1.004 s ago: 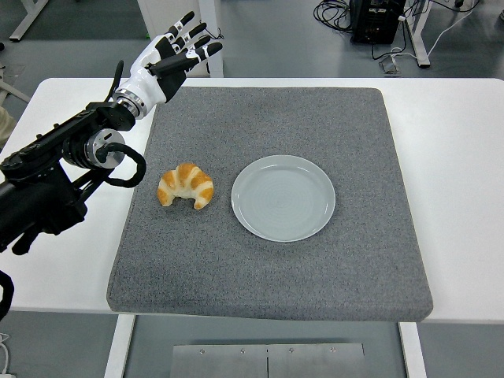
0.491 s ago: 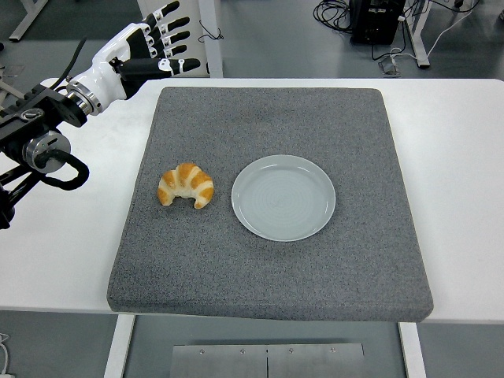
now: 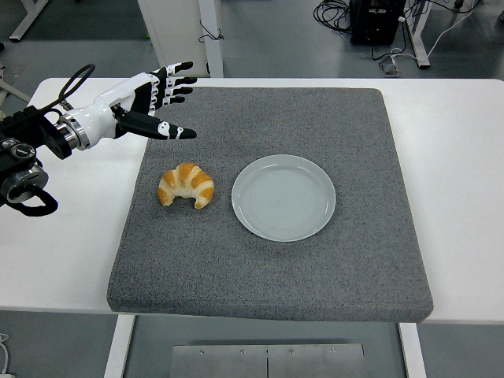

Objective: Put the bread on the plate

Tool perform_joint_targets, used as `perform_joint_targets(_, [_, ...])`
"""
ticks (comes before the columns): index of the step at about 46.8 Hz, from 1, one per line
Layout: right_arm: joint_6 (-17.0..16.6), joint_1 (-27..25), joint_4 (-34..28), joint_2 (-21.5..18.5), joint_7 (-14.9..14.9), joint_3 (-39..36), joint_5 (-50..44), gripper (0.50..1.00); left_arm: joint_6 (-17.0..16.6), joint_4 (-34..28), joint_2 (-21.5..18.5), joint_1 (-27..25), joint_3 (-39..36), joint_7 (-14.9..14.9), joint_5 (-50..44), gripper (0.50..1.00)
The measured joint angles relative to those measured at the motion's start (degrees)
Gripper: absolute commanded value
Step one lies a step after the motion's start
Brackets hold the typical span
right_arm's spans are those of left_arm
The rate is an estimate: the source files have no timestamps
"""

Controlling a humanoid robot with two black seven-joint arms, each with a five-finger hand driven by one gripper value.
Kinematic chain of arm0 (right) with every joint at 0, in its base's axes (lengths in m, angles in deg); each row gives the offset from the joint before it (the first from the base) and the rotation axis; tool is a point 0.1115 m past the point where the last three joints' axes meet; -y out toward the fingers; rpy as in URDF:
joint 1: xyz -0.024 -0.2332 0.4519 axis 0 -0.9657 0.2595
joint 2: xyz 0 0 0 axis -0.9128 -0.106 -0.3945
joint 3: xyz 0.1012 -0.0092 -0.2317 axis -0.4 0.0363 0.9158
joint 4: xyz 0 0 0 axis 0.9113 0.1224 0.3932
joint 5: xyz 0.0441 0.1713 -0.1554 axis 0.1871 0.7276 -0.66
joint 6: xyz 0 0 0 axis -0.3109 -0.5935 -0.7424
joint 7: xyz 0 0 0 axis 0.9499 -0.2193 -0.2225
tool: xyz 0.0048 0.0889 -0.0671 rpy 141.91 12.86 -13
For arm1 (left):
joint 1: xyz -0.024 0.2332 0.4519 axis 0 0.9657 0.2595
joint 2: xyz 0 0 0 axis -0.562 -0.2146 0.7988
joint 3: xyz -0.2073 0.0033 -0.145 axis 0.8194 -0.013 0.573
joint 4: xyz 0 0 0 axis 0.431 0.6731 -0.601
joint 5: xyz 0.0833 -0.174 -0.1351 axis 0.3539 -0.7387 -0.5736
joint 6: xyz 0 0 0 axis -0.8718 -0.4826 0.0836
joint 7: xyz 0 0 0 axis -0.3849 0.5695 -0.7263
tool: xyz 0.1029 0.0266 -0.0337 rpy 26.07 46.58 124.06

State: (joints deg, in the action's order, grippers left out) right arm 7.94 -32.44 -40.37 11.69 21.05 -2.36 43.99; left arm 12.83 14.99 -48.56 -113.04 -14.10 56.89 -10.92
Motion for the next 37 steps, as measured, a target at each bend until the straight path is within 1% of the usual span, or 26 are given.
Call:
perform_joint_targets(7, [0.0,0.0,0.0,0.0,0.0,0.0,0.0,1.0,0.0,-3.4,-1.1,0.5,-0.2,0.1,2.8,0.981])
perform_joint_targets(13, [0.0,0.0,0.0,0.0,0.0,0.0,0.0,1.0,0.0,-4.2,-2.1,0.6,-1.5,-0.1,4.1,0.981])
perform_joint_targets(18, [0.0,0.1,0.0,0.0,0.0,0.0,0.0,1.0,0.0,-4.5,-3.7,0.7,-1.7,-1.1,11.1,0.981])
perform_joint_targets(21, [0.0,0.0,0.0,0.0,0.0,0.0,0.0,1.0,0.0,-4.7,-3.8,0.8,-1.7,-2.1,16.6,0.983])
perform_joint_targets(25, [0.0,0.0,0.0,0.0,0.0,0.0,0.0,1.0,-0.1,-4.7,-3.8,1.0,-1.6,-2.3,21.3,0.981])
perform_joint_targets(37, [0.0,0.0,0.0,0.0,0.0,0.0,0.0,1.0,-0.1,-3.8,-3.0,1.3,-1.7,-2.6,27.6,0.981])
